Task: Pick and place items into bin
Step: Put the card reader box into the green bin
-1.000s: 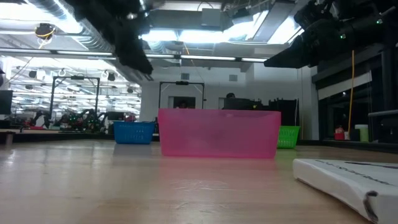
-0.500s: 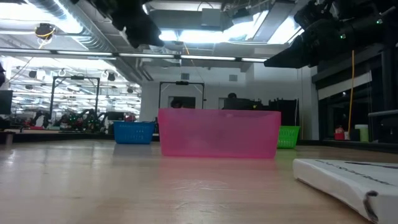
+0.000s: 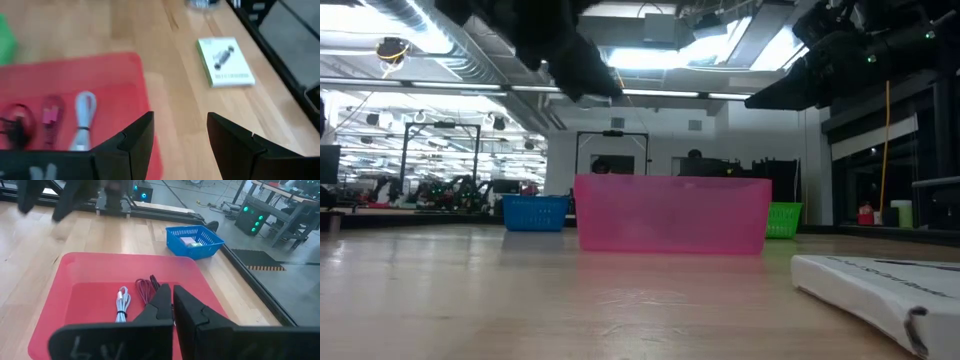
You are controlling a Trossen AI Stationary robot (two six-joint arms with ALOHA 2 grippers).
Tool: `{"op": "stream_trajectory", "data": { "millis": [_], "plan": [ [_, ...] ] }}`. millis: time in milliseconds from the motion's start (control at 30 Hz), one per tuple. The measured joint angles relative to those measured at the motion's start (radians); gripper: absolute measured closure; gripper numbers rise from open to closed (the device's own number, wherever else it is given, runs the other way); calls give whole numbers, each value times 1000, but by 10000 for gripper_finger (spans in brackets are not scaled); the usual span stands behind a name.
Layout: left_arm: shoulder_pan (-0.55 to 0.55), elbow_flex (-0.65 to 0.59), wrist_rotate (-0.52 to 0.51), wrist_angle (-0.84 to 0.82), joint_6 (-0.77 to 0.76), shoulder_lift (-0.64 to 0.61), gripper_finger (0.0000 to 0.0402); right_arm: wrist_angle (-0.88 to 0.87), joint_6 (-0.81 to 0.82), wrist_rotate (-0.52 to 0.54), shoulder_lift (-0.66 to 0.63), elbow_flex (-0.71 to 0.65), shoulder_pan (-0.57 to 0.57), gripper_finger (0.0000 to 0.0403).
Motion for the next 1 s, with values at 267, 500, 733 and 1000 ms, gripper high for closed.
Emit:
{"op": "stream_trajectory", "data": {
  "millis": [267,500,733,1000],
  "plan": [
    [-72,0,0,155,-20,184,224,72,259,0,0,1,0,402],
    [-126,0,0,330,-19,274,224,59,391,0,0,1,0,402],
    [-162,0,-108,337,-19,282,224,58,360,0,0,1,0,402],
    [-170,0,-159,340,-38,282,224,8,337,0,0,1,0,402]
  ]
}}
